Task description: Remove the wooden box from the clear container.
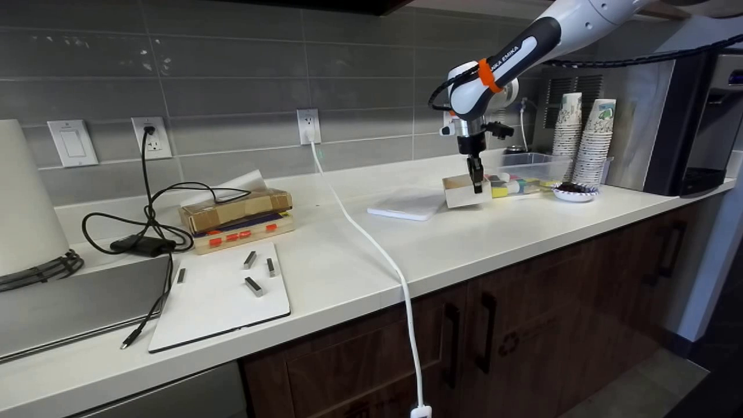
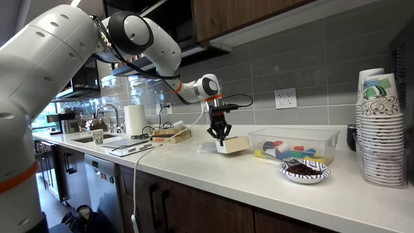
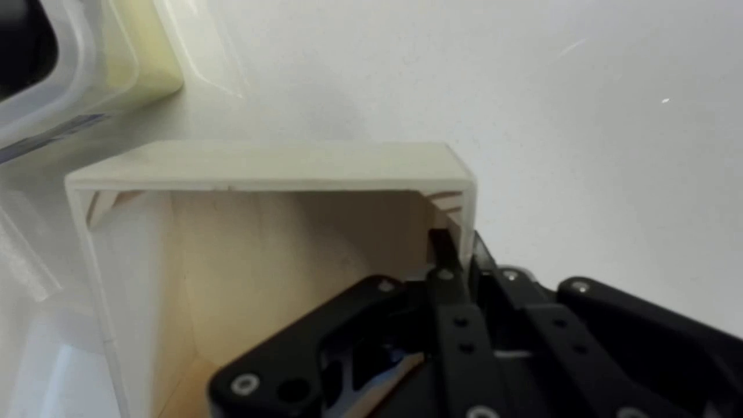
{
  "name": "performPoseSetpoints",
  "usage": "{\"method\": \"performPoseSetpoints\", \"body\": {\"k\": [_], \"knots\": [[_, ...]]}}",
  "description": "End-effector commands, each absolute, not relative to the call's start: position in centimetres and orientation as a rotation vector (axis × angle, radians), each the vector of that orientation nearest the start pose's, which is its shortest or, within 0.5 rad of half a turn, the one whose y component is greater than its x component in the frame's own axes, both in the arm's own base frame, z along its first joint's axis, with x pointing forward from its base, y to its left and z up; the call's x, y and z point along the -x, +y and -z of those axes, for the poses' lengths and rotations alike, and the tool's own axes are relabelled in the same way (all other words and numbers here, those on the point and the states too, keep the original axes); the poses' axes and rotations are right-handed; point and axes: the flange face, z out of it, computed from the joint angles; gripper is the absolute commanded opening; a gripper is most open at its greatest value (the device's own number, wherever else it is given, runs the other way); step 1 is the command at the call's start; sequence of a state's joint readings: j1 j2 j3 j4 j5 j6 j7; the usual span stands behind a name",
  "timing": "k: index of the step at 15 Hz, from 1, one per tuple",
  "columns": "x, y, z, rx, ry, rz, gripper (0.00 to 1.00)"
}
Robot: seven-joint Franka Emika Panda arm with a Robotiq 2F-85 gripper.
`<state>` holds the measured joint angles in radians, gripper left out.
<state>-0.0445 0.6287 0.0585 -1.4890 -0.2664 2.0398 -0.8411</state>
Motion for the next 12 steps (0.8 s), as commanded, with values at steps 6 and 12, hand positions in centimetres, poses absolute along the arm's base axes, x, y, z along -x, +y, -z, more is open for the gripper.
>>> {"method": "performPoseSetpoints", "body": {"k": [6, 12], "knots": [[-71.3, -2.9, -30.2, 2.982, -1.2, -0.312, 0.02], [-70.9, -3.4, -29.5, 3.002, -1.084, -0.345, 0.02]]}}
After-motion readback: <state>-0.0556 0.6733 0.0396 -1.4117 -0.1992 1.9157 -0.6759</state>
